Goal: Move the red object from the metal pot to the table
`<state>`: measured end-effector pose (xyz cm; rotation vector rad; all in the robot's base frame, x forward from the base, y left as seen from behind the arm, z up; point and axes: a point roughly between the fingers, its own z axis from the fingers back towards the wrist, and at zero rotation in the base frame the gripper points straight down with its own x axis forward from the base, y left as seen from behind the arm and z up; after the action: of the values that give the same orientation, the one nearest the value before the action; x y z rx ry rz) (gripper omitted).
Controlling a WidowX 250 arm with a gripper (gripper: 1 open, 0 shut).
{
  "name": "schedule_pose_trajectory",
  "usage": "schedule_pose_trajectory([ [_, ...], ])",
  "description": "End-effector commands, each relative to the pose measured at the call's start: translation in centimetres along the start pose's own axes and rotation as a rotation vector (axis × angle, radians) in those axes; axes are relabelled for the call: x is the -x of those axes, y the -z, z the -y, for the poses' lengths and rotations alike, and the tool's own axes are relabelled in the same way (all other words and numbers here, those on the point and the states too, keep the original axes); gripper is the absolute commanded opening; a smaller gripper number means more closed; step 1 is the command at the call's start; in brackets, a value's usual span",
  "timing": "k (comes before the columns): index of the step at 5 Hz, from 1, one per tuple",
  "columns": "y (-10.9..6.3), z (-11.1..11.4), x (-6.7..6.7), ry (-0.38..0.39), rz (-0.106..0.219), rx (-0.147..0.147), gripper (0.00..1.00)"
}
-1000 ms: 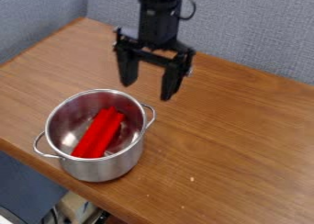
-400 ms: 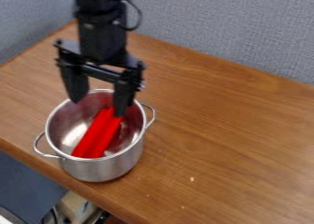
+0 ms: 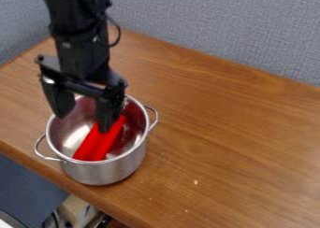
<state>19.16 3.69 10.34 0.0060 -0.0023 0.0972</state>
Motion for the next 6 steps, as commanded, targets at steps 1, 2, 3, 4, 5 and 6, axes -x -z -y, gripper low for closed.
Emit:
schedule_pose_trajectory([
  [1, 1.1, -0.3, -0.2, -0.015, 0.017, 0.011, 1.00],
  [2, 2.6, -0.4, -0.4, -0.028, 0.008, 0.022, 1.00],
  [3, 3.6, -0.5, -0.5, -0.029, 0.011, 0.024, 1.00],
  [4, 4.4, -0.5, -0.7, -0.032, 0.003, 0.024, 1.00],
  [5, 4.9, -0.7, -0.9, -0.034, -0.001, 0.016, 1.00],
  [6, 5.2, -0.9, -1.1, -0.034, 0.006, 0.003, 1.00],
])
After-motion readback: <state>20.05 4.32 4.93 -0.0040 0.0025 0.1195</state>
